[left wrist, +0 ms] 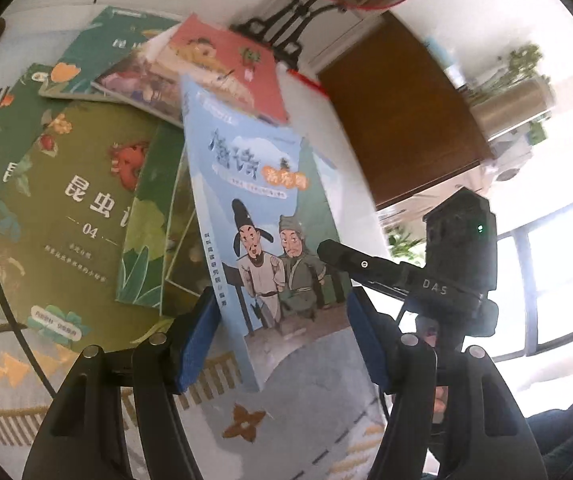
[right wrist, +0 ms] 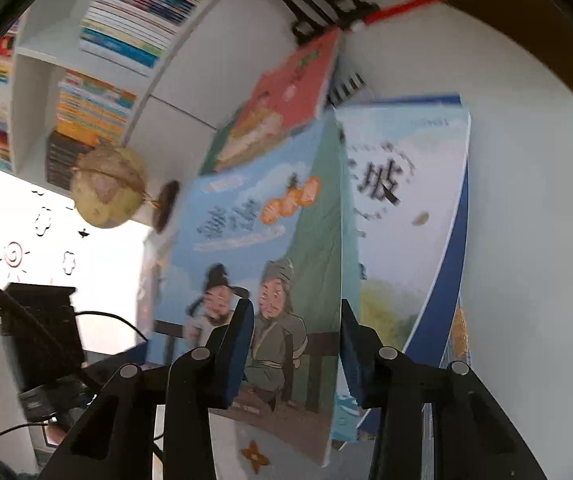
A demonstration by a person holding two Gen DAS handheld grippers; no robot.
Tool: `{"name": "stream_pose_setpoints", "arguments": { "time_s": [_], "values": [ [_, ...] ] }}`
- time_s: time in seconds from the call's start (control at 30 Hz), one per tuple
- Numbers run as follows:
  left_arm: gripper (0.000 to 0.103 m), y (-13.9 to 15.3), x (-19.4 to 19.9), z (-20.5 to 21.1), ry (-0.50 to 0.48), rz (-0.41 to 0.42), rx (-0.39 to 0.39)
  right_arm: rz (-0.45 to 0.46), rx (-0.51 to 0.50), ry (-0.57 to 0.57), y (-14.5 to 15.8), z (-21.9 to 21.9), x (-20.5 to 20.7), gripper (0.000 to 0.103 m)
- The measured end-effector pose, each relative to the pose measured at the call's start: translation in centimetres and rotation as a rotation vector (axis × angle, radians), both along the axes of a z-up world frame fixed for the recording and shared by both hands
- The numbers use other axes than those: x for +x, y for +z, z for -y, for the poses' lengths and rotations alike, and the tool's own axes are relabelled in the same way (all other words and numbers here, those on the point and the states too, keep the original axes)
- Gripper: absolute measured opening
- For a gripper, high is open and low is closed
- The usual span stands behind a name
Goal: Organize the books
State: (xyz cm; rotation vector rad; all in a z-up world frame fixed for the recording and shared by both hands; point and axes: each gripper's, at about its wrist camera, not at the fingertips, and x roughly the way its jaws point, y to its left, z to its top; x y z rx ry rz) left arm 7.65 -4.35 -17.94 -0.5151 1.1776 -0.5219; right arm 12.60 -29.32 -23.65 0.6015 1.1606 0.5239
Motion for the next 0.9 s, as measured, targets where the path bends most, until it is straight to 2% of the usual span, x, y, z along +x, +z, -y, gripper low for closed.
{"name": "stream_pose_setpoints", "arguments": {
  "time_s": [0.07,0.13,0.2,0.27,0.33,0.4,0.47,0.57,0.63,0.77,0.9],
  "values": [
    [0.061,-1.1,0.5,0.6,-0.005,-0.022,0.015,-0.008,0.044,-0.029,-0.6,0.4,0.0,0.041],
    [0.061,-1.8,0.7,0.9,0.01,-0.041,0.0,-0.009,0.043,-0.033,-0.6,0.3,0.0,0.041],
    [0.061,-1.9,0.9,1.1,0.022,-0.043,-0.001,0.013,-0.014,-0.012,-0.1,-0.3,-0.3,0.041],
    [0.061,-1.3,0.8,1.6,0.023,-0.022,0.037,0.044,-0.077,0.015,0.7,-1.1,-0.5,0.041],
    [0.061,-0.6,0.7,2.7,-0.004,0.025,0.161,0.102,-0.126,0.042,2.1,-2.1,-1.1,0.041],
    [0.061,-0.1,0.2,3.7,-0.045,0.075,0.323,0.15,-0.158,0.074,3.2,-3.0,-1.6,0.041],
    [0.06,0.0,-0.4,4.1,-0.074,0.109,0.415,0.192,-0.208,0.12,4.1,-4.5,-2.0,0.041],
    [0.055,0.2,-1.6,3.9,-0.087,0.14,0.484,0.256,-0.318,0.168,4.5,-6.8,-2.8,0.041],
    [0.055,0.7,-2.8,3.1,-0.076,0.168,0.515,0.282,-0.343,0.197,4.7,-7.9,-3.2,0.041],
    [0.054,1.4,-4.3,0.3,-0.021,0.174,0.508,0.307,-0.34,0.263,4.9,-9.9,-3.8,0.041],
    [0.052,2.4,-5.7,-2.8,0.031,0.198,0.545,0.37,-0.382,0.358,5.7,-14.0,-5.2,0.04]
  ]
}}
